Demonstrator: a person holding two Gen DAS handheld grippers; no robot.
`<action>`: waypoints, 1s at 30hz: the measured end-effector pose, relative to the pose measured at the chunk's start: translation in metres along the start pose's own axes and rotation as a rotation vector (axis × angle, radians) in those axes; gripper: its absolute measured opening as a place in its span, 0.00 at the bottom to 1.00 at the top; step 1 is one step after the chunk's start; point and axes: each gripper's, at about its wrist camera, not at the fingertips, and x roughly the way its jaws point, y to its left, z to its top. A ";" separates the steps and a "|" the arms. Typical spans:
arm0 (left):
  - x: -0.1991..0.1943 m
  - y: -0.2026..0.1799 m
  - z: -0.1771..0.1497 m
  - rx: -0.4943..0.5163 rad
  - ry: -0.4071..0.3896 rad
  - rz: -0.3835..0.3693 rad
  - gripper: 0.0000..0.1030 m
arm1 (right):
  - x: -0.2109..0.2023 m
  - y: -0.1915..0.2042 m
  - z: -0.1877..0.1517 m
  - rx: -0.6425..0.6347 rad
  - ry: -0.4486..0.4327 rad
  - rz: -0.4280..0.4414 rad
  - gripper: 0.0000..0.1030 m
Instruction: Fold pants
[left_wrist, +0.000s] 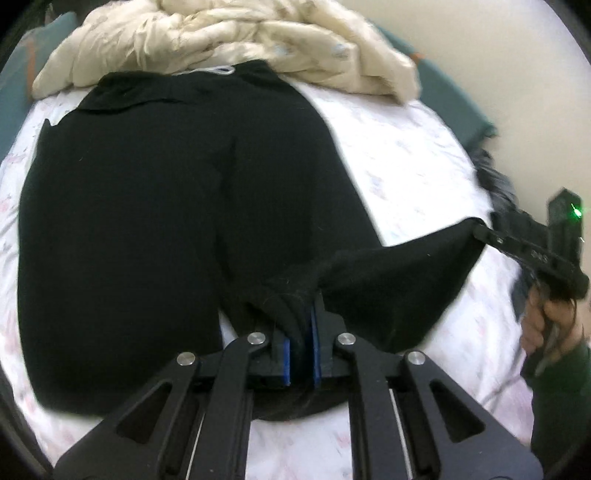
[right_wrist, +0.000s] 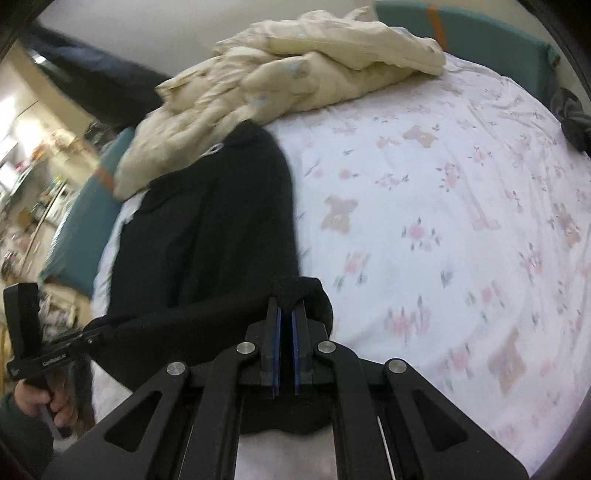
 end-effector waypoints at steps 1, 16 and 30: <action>0.016 0.007 0.008 -0.011 0.005 0.020 0.08 | 0.012 -0.005 0.006 0.004 -0.008 -0.015 0.04; 0.083 0.056 0.022 -0.145 0.124 0.038 0.66 | 0.123 -0.028 0.021 -0.023 0.175 -0.211 0.66; 0.002 0.068 -0.063 -0.205 0.017 0.068 0.75 | 0.021 -0.097 -0.067 0.409 0.089 -0.075 0.66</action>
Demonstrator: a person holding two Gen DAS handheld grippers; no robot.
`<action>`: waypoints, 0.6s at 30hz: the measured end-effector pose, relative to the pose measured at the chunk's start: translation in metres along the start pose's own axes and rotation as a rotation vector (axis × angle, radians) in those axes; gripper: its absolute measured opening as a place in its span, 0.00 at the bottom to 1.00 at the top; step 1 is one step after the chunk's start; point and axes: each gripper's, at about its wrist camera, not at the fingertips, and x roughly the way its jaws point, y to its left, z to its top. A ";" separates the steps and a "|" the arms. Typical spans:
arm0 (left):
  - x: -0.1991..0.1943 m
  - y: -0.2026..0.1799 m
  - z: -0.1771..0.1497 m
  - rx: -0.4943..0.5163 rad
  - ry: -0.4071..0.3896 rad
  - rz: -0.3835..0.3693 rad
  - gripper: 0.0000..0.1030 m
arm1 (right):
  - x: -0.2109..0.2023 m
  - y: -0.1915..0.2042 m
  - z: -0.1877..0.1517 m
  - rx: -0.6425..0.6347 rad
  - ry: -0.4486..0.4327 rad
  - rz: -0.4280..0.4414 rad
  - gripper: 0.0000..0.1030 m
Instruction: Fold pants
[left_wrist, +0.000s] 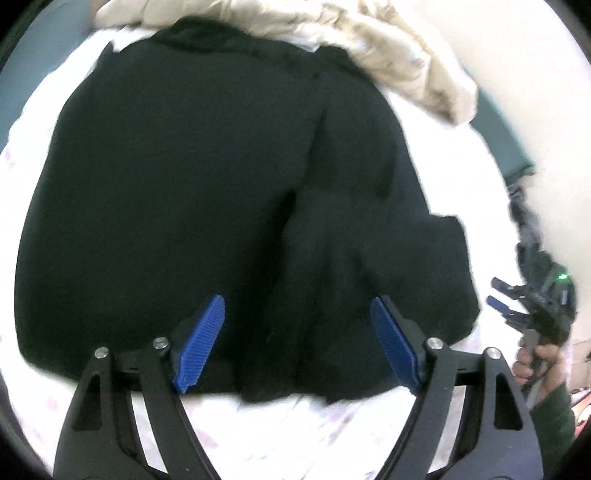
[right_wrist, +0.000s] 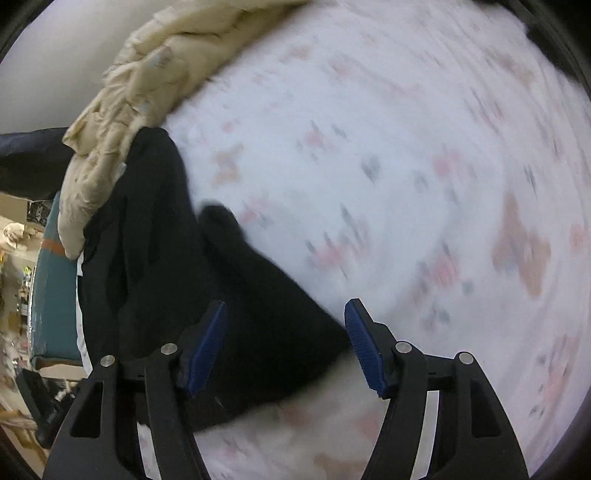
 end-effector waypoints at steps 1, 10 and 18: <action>0.007 0.001 -0.005 -0.013 0.009 0.013 0.73 | 0.003 -0.005 -0.007 0.001 0.009 -0.012 0.66; 0.052 -0.034 -0.029 0.136 0.056 0.147 0.06 | 0.022 0.000 -0.014 -0.101 0.023 -0.024 0.17; 0.003 -0.037 -0.007 0.056 0.046 -0.039 0.03 | -0.009 0.031 -0.014 -0.172 0.029 0.118 0.04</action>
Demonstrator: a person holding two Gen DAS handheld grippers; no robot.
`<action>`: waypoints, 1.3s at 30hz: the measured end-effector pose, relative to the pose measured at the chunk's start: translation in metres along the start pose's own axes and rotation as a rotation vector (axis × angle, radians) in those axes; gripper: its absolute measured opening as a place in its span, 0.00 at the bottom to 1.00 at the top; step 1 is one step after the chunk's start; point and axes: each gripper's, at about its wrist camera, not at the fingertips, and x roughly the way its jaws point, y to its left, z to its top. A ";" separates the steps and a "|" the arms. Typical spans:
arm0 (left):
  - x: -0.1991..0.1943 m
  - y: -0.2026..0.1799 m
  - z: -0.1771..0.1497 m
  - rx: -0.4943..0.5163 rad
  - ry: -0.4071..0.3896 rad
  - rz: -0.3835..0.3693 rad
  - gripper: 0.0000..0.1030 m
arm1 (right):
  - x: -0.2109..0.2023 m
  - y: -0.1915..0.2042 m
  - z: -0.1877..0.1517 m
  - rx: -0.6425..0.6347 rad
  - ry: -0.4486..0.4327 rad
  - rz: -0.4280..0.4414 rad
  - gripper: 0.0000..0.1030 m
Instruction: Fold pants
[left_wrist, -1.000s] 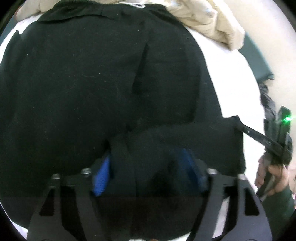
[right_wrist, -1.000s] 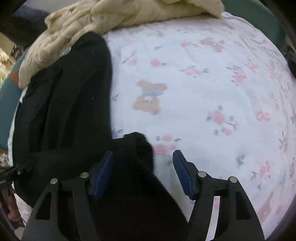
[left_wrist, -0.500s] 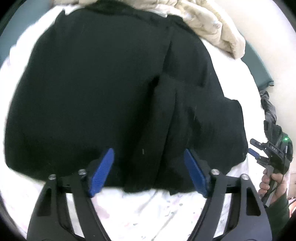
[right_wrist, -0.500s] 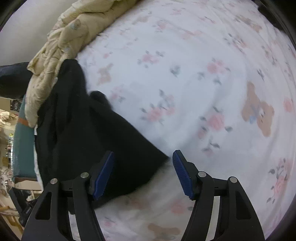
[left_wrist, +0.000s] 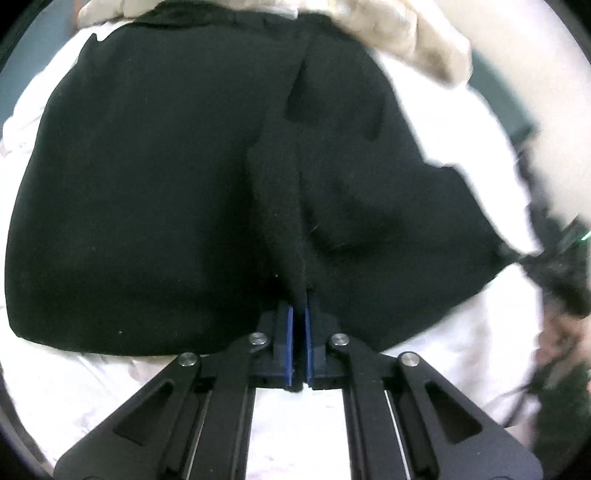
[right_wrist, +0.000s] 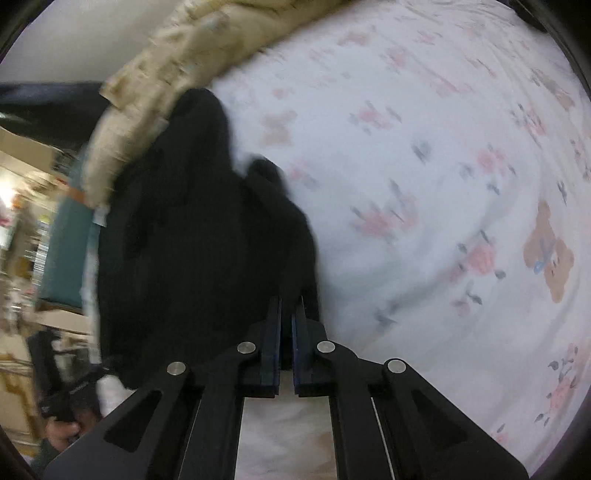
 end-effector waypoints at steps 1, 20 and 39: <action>-0.013 -0.003 0.010 -0.004 -0.029 -0.029 0.03 | -0.013 0.008 0.008 0.001 -0.033 0.038 0.04; 0.066 0.078 0.245 -0.184 0.023 0.024 0.18 | 0.100 0.067 0.227 0.048 -0.141 -0.083 0.09; 0.057 0.059 0.217 0.345 -0.241 0.264 0.90 | 0.131 0.059 0.224 -0.335 -0.106 -0.214 0.71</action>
